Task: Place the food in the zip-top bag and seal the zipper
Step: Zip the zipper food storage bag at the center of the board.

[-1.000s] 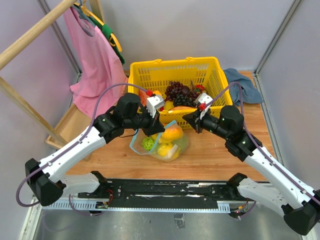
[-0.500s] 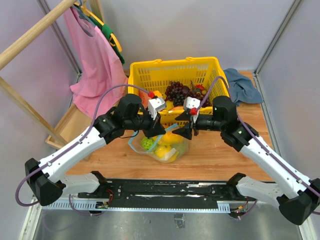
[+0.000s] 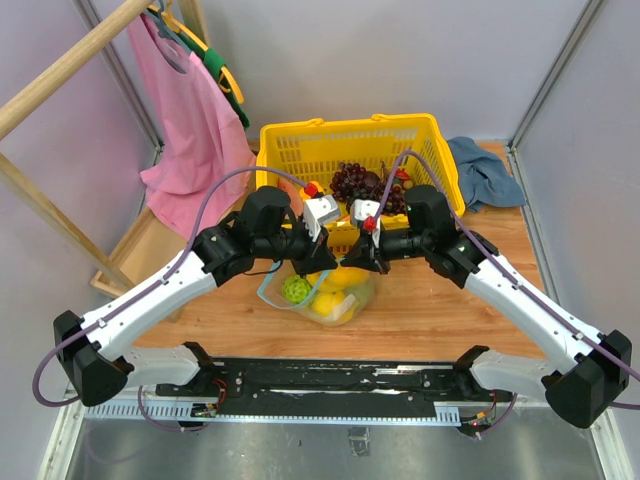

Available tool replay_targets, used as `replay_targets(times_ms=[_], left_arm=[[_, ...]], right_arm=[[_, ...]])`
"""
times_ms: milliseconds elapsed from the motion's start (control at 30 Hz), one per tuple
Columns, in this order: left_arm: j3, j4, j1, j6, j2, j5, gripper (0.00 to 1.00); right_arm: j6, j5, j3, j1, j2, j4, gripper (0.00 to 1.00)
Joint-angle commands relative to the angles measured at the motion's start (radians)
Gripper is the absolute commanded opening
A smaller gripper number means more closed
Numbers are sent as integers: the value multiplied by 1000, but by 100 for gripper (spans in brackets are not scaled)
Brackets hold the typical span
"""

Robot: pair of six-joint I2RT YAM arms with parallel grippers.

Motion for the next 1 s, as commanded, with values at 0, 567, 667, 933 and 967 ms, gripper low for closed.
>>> replay_targets(times_ms=[0, 567, 667, 933, 967], left_arm=[[32, -7, -8, 0, -11, -21, 1], [13, -145, -8, -81, -44, -162, 2], [16, -168, -8, -85, -45, -182, 3], [17, -219, -8, -104, -79, -219, 3], [16, -226, -8, -106, -84, -225, 3]], right_arm=[[34, 39, -2, -6, -29, 35, 1], [274, 644, -173, 33, -256, 177, 0], [280, 744, -181, 41, -273, 168, 0], [289, 929, -185, 45, -312, 133, 0], [293, 947, -182, 45, -312, 127, 0]])
